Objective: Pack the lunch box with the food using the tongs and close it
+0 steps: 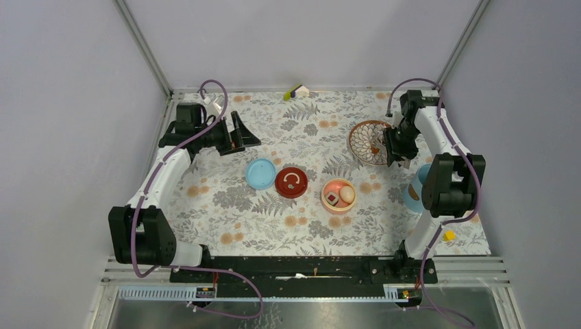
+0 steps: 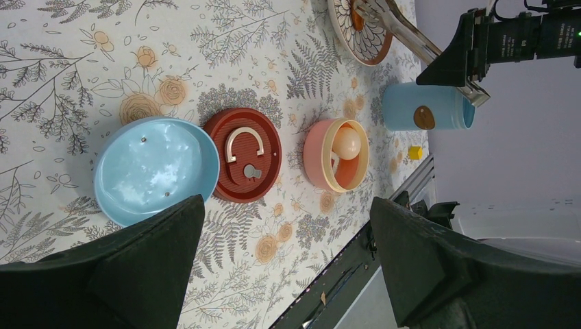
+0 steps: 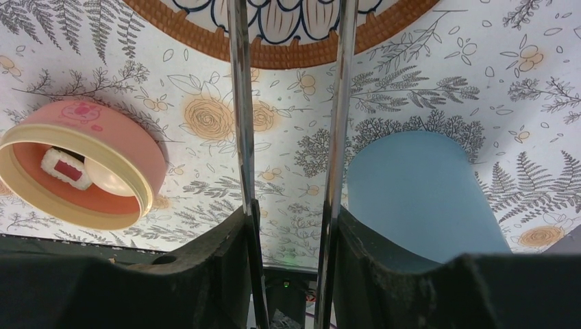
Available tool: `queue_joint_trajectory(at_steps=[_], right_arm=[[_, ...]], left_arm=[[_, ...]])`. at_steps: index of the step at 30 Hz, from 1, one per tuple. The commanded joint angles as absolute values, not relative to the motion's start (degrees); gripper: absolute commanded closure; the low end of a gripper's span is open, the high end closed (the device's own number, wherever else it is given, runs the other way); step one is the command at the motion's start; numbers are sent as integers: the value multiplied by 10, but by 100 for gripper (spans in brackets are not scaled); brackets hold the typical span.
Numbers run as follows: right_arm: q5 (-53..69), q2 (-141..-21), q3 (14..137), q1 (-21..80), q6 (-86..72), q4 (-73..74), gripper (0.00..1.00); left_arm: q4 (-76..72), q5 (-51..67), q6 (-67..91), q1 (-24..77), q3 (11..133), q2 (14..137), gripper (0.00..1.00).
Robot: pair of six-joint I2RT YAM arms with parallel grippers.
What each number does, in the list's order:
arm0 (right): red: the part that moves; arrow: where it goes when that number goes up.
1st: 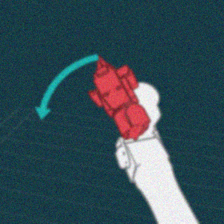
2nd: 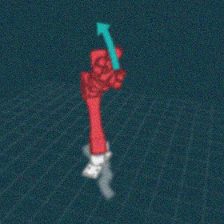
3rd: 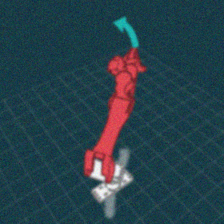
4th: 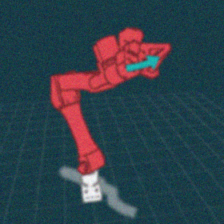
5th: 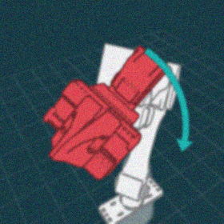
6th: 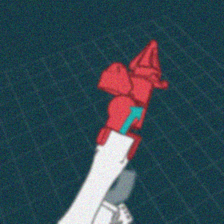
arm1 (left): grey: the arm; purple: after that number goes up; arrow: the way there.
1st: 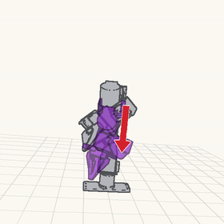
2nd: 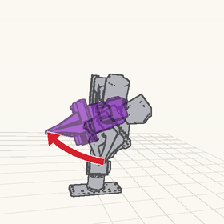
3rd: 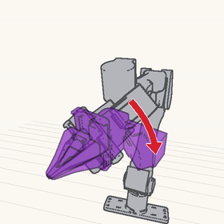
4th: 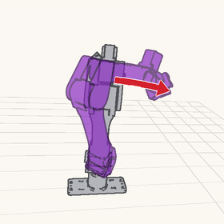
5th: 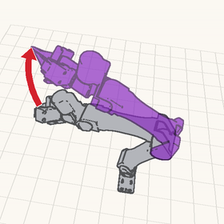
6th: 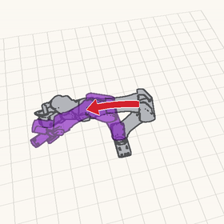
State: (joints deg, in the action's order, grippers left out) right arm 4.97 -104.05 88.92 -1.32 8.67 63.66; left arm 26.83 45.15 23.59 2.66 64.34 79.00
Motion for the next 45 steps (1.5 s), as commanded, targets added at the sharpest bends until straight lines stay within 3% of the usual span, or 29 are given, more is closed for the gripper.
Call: queue_joint_trajectory(at_steps=[1, 22, 35, 45], right_arm=[[42, -1051, 921, -4, 81, 636, 54], [27, -1058, 915, 21, 90, 639, 53], [46, -1014, 924, 25, 99, 647, 68], [55, -898, 889, 25, 106, 629, 72]], left_arm=[[242, 452, 231, 23, 657, 795, 1], [244, 454, 231, 23, 663, 811, 1], [243, 450, 231, 22, 658, 800, 1], [236, 452, 236, 23, 651, 789, 1]])
